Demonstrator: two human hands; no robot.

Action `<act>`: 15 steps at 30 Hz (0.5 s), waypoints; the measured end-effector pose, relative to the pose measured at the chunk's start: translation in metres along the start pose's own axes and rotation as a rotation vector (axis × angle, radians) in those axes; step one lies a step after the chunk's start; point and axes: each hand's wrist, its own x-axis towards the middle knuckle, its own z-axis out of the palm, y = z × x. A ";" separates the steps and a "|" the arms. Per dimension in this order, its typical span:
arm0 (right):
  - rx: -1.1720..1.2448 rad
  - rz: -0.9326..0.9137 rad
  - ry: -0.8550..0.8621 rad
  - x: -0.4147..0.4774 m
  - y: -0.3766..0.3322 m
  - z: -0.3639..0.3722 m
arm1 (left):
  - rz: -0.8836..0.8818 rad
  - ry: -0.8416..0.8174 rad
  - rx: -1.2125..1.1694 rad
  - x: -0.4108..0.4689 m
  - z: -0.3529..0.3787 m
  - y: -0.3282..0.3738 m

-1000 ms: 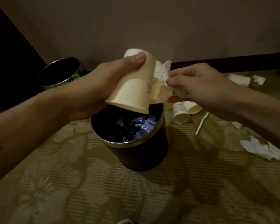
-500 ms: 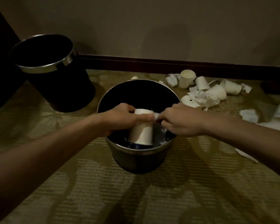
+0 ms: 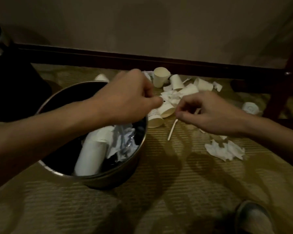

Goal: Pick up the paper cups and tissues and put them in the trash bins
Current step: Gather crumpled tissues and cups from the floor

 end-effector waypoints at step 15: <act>0.037 0.565 0.052 -0.106 0.300 0.037 | -0.014 -0.657 0.195 0.096 0.261 0.085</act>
